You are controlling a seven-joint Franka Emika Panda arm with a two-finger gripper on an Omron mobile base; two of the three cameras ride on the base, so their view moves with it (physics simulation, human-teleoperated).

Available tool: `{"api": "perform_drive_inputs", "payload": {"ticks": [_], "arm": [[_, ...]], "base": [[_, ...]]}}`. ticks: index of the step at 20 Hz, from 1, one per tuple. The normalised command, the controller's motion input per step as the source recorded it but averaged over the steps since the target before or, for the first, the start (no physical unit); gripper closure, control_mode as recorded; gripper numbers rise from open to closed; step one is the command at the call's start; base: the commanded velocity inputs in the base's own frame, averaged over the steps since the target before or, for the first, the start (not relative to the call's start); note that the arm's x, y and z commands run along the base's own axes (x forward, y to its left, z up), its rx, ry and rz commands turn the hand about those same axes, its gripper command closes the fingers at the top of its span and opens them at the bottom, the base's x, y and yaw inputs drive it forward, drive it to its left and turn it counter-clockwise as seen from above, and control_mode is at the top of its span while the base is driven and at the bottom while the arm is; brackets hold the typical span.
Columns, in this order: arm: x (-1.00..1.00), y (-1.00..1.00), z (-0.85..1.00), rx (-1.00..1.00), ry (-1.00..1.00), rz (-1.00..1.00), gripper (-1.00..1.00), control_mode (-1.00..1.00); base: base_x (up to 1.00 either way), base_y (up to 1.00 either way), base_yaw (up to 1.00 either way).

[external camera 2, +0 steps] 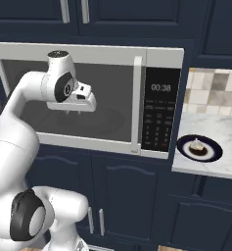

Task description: Pick the garlic from the counter and place it in the microwave. Then turn on the microwave.

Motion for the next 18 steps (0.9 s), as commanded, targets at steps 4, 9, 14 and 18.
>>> {"api": "perform_drive_inputs", "payload": {"ticks": [4,9,14,18], "arm": [[-0.12,0.0,0.3,0.0,0.01,0.0,-1.0,-1.0],[-0.45,0.0,0.64,0.0,-0.01,-0.01,-1.0,-1.0],[-0.61,0.0,0.36,0.0,0.06,-0.03,-1.0,-1.0],[-0.56,0.0,0.03,0.0,0.09,-0.02,-1.0,-1.0]], "base": [[0.0,0.0,0.0],[0.0,0.0,0.0],[0.0,0.0,0.0],[0.0,0.0,0.0]]}}
